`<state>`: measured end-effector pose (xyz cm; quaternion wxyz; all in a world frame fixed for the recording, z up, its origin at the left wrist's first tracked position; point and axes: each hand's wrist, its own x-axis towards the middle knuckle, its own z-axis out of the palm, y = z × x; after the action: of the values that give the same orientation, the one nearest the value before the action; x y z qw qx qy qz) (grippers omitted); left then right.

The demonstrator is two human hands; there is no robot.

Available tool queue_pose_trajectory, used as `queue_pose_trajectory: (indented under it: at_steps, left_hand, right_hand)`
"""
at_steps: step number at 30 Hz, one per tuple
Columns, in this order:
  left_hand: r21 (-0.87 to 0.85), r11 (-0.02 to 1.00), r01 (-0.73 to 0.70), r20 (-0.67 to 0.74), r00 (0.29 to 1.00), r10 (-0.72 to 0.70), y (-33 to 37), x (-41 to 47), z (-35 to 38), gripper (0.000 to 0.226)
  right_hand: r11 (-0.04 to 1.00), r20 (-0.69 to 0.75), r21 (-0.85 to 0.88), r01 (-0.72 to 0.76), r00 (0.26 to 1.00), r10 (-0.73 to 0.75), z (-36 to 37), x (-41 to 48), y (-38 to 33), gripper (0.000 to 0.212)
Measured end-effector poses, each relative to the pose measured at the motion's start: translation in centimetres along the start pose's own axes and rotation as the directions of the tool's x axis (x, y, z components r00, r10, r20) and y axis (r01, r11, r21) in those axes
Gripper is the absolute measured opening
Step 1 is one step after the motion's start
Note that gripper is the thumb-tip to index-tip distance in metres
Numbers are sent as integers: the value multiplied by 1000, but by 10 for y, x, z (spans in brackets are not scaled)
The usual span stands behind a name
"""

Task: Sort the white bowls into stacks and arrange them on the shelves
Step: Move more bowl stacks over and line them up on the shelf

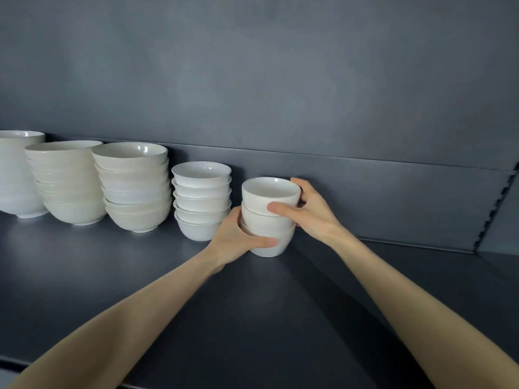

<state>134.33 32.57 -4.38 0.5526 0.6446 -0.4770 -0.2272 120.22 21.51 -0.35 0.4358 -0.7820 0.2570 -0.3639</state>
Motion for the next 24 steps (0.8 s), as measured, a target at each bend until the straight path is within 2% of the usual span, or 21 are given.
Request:
queue_pose_trajectory:
  at_steps: [6, 12, 20, 24]
  left_hand:
    - [-29, 999, -23, 44, 999, 24, -12, 5, -5, 80]
    - [-22, 1000, -10, 64, 998, 12, -24, 11, -4, 91]
    - [-95, 995, 6, 57, 998, 0, -35, 19, -2, 86]
    - [-135, 991, 18, 69, 998, -8, -37, 21, -3, 96]
  right_hand:
    - [999, -76, 5, -51, 996, 51, 10, -6, -1, 97]
    - [996, -101, 16, -84, 991, 85, 14, -6, -7, 69]
    - [995, -125, 6, -96, 988, 96, 21, -2, -7, 79]
    - [995, -135, -10, -100, 986, 98, 24, 2, -2, 91]
